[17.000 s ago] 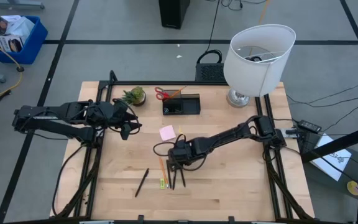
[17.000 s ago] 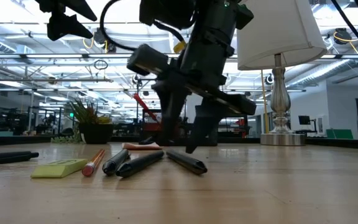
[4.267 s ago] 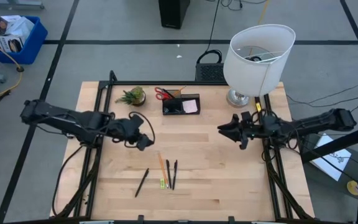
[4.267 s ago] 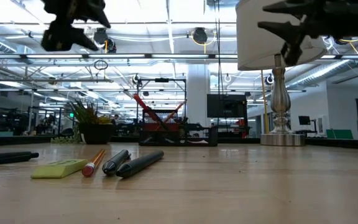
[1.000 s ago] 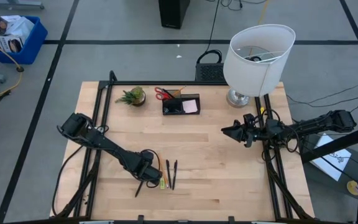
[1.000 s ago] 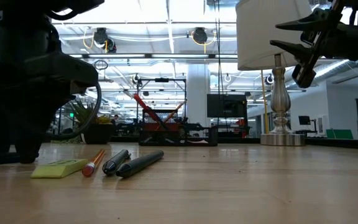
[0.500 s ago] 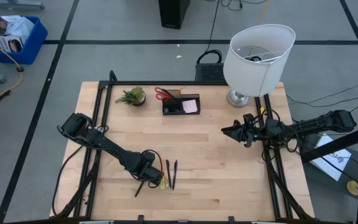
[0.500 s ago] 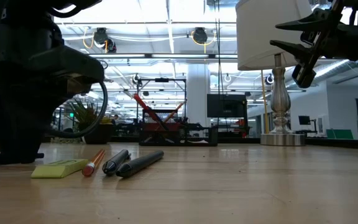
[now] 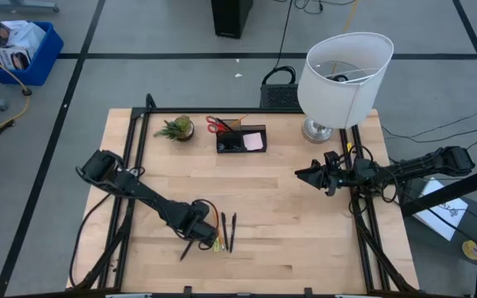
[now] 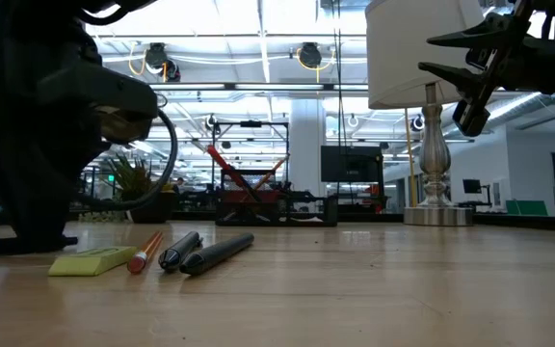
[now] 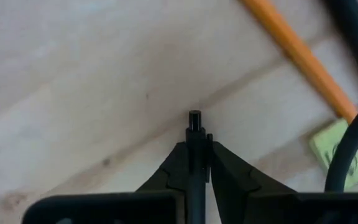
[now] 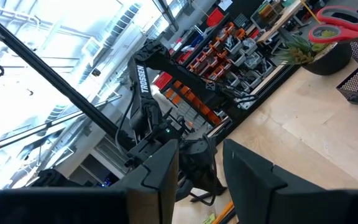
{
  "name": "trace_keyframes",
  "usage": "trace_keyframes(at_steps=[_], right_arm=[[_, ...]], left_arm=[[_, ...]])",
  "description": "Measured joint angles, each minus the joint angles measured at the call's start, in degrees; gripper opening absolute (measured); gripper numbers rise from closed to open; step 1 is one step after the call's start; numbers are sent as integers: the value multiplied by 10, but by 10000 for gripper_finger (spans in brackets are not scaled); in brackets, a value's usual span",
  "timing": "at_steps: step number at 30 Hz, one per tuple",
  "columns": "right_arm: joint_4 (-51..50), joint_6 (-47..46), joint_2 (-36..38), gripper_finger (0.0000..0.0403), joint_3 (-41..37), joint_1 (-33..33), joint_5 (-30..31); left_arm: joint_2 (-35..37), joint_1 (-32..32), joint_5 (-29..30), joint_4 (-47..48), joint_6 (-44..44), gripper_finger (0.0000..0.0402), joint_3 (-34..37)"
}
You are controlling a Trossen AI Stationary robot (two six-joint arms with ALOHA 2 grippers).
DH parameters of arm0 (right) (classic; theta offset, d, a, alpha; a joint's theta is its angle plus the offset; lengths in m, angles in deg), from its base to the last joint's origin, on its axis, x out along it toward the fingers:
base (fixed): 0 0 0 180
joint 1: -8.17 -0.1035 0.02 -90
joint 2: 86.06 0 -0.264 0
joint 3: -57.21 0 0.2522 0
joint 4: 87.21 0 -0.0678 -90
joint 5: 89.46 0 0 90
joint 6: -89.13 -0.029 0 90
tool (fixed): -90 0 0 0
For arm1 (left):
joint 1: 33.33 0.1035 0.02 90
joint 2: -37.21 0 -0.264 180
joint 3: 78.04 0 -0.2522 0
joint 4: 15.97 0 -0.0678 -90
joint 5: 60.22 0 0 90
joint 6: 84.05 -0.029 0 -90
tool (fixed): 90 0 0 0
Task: Pick and place office supplies into organizer
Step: Put the black pen into the black desk organizer
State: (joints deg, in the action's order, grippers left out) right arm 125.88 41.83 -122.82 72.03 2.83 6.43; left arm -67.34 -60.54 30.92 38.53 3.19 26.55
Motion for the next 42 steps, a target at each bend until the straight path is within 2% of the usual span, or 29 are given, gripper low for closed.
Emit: trace_keyframes(at_steps=[17, 22, 26, 33, 42], right_arm=[[0, 0, 0, 116, 0, 0, 0], [0, 0, 0, 116, 0, 0, 0], [0, 0, 0, 116, 0, 0, 0], [0, 0, 0, 116, 0, 0, 0], [-1, 0, 0, 116, 0, 0, 0]], left_arm=[[70, 34, 98, -5, -1, 50, 2], [110, 57, 149, -5, -1, 51, 2], [140, 87, 219, -5, -23, 51, 2], [177, 162, 301, -56, -173, 51, 1], [197, 265, 311, -213, -385, 51, 0]])
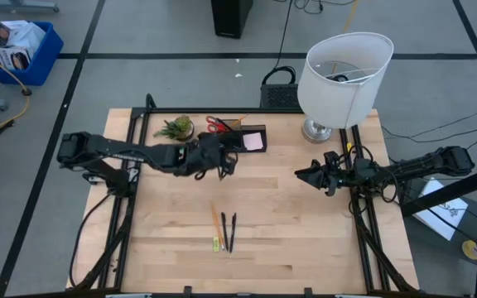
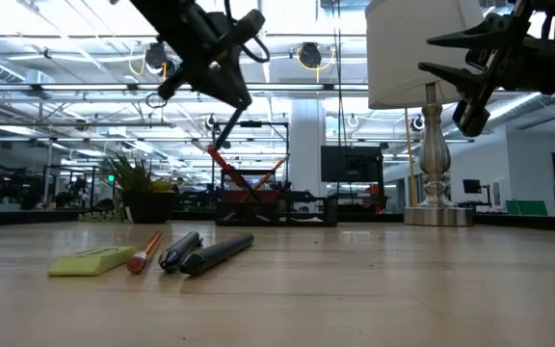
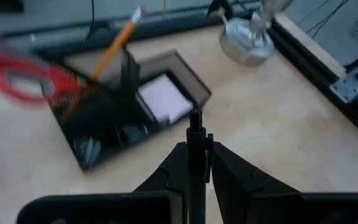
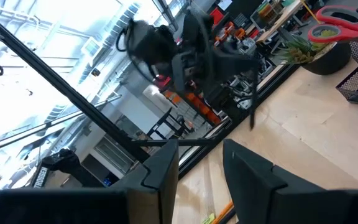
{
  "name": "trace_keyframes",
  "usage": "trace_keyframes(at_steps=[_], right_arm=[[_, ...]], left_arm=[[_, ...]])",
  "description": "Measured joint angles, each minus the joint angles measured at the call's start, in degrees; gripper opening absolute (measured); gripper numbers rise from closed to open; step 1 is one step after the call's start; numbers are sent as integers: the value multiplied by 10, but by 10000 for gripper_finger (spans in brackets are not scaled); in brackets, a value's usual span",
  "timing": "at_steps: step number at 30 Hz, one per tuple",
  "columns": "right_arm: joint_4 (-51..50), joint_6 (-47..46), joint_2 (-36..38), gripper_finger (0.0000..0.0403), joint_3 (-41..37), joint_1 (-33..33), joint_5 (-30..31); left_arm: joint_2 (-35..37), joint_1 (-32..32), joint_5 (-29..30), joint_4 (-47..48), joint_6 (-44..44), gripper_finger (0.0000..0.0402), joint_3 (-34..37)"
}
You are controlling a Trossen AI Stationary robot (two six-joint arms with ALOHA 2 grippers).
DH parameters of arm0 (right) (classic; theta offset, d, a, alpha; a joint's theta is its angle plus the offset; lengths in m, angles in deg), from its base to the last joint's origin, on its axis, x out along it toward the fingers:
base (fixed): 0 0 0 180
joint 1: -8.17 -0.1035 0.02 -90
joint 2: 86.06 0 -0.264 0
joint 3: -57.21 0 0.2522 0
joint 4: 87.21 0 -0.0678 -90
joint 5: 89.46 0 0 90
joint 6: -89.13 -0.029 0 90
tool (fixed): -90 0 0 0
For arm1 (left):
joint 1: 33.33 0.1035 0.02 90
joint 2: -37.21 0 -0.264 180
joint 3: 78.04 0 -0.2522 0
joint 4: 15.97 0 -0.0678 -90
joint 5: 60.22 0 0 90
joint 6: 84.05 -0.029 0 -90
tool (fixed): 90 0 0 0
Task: Pick and place office supplies into organizer
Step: Put the black pen into the black desk organizer
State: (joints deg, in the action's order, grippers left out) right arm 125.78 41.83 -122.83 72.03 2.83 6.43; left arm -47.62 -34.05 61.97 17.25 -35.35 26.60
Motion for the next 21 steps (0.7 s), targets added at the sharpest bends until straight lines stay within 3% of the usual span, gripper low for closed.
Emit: trace_keyframes(at_steps=[13, 21], right_arm=[[-1, 0, 0, 116, 0, 0, 0], [-1, 0, 0, 116, 0, 0, 0]], left_arm=[[2, 124, -11, -212, -295, 51, 0], [-2, 203, -13, -303, -370, 51, 0]])
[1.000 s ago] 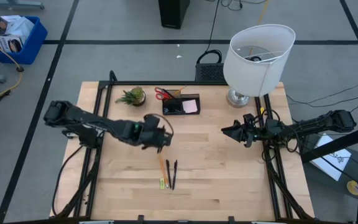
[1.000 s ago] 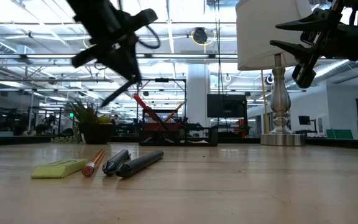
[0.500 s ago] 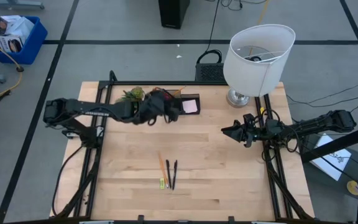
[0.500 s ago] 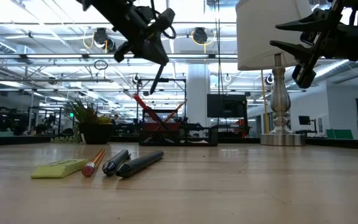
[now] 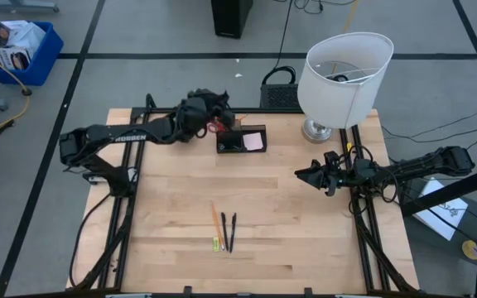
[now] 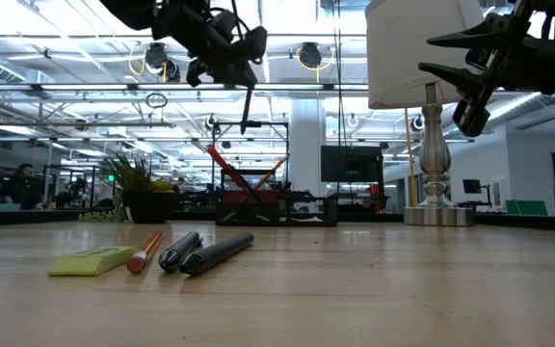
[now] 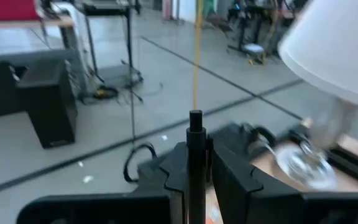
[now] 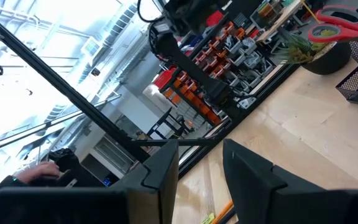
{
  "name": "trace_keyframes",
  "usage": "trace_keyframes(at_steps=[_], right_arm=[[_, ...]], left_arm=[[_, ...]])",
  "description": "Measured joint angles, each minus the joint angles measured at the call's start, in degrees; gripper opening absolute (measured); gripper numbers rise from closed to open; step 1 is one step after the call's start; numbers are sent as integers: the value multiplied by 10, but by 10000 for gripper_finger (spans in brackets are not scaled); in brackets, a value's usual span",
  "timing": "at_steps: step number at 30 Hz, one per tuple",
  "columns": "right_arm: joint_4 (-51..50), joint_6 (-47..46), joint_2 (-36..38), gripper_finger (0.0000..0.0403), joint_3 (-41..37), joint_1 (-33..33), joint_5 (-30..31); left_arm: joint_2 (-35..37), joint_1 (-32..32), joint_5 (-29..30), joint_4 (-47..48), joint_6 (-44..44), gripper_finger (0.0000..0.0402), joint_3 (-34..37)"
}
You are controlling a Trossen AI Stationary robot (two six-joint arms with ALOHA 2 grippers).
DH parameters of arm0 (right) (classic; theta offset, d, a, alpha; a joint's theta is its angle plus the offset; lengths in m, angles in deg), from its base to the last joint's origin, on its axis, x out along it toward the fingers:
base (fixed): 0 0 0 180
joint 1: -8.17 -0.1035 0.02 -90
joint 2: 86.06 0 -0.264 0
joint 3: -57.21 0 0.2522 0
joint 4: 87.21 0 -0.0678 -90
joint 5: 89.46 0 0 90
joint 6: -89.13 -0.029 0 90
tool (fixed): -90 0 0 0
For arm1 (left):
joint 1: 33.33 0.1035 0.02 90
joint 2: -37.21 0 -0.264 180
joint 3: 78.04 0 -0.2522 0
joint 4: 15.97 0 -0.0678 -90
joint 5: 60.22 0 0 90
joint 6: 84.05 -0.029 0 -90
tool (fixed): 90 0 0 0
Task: Pick and place office supplies into organizer
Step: Put the black pen into the black desk organizer, then put the yellow eraser into the black desk organizer
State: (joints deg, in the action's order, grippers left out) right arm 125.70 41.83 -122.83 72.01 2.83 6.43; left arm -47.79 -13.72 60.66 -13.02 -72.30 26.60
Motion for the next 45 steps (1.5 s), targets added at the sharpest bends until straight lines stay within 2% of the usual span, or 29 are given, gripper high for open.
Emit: trace_keyframes(at_steps=[5, 12, 17, 21, 27, 35, 40, 45], right_arm=[[0, 0, 0, 116, 0, 0, 0], [0, 0, 0, 116, 0, 0, 0], [0, 0, 0, 116, 0, 0, 0], [0, 0, 0, 116, 0, 0, 0], [0, 0, 0, 116, 0, 0, 0], [0, 0, 0, 116, 0, 0, 0], [0, 0, 0, 116, 0, 0, 0], [0, 0, 0, 116, 0, 0, 0]], left_arm=[[-25, 28, -17, -31, -9, 51, 0], [-76, 38, -27, -27, -1, 51, 0], [-104, 42, -29, -28, 37, 51, 0], [-114, 41, -54, -38, 60, 51, 0], [-116, 41, -53, -66, 62, 53, 0], [-116, 30, -38, -73, 63, 98, 3], [-116, 23, -8, -76, 87, 133, 21], [-116, 20, -3, -70, 114, 162, 36]])
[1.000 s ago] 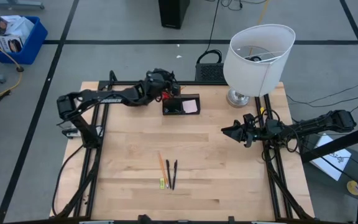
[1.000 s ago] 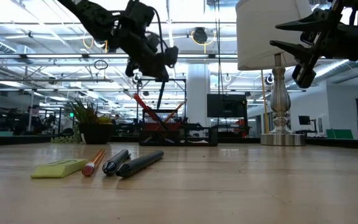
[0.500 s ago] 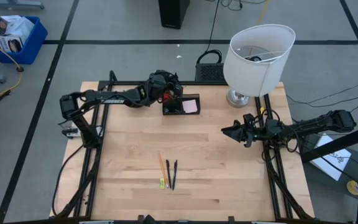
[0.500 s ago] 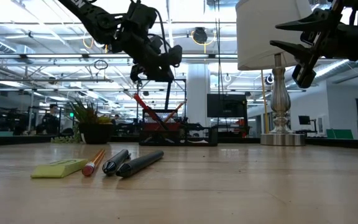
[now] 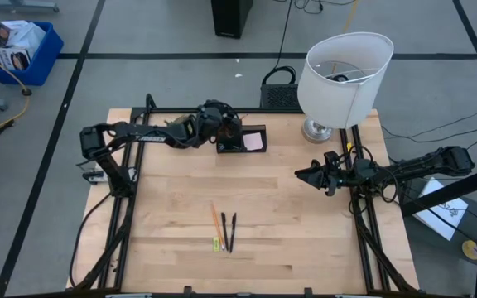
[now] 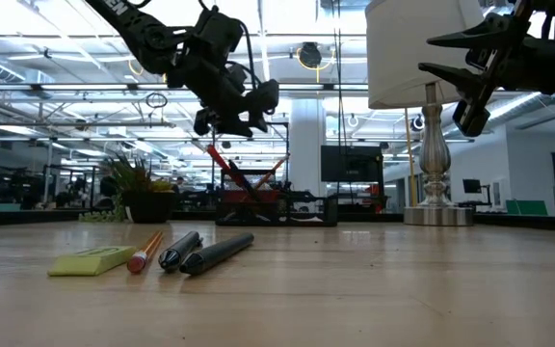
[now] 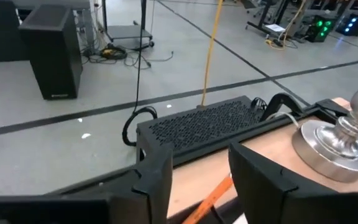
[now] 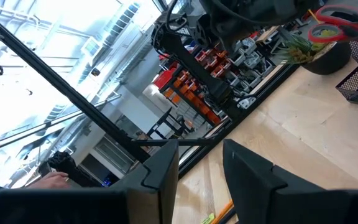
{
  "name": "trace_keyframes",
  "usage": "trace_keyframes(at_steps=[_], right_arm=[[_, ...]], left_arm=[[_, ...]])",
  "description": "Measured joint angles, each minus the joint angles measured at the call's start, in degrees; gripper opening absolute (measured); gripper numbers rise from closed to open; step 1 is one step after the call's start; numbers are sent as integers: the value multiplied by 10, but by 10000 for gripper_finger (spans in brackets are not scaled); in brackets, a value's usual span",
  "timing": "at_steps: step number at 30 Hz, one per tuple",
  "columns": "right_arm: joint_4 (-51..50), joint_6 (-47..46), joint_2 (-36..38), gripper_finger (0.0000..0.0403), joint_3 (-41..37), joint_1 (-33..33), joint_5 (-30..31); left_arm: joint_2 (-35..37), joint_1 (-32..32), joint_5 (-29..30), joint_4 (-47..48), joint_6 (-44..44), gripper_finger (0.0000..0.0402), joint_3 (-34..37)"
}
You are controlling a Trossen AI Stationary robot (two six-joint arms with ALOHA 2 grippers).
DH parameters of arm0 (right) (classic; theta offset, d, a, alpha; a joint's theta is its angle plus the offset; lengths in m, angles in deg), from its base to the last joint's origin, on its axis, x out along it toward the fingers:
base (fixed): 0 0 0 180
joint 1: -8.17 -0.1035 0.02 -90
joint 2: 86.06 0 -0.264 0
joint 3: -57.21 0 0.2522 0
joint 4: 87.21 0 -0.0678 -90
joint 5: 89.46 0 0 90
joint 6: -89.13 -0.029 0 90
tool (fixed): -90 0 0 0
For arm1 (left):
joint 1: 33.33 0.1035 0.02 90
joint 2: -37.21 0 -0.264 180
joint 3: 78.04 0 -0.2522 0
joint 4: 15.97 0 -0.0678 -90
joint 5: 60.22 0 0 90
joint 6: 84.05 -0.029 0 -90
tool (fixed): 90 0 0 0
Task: Pick and place office supplies into organizer
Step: Put the yellow eraser into the black desk organizer
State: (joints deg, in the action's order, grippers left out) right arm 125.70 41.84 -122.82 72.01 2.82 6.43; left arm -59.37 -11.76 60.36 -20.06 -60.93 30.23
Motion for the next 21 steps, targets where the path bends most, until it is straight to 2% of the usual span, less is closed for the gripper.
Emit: trace_keyframes(at_steps=[3, 7, 12, 16, 21], right_arm=[[0, 0, 0, 116, 0, 0, 0], [0, 0, 0, 116, 0, 0, 0], [0, 0, 0, 116, 0, 0, 0], [0, 0, 0, 116, 0, 0, 0], [0, 0, 0, 116, 0, 0, 0]], left_arm=[[2, -8, -6, 8, -1, 174, 0], [28, -29, -88, 74, 20, 183, -4], [69, -67, -165, 199, 109, 180, -4], [104, -105, -175, 297, 177, 165, -4], [123, -150, -185, 374, 240, 142, -4]])
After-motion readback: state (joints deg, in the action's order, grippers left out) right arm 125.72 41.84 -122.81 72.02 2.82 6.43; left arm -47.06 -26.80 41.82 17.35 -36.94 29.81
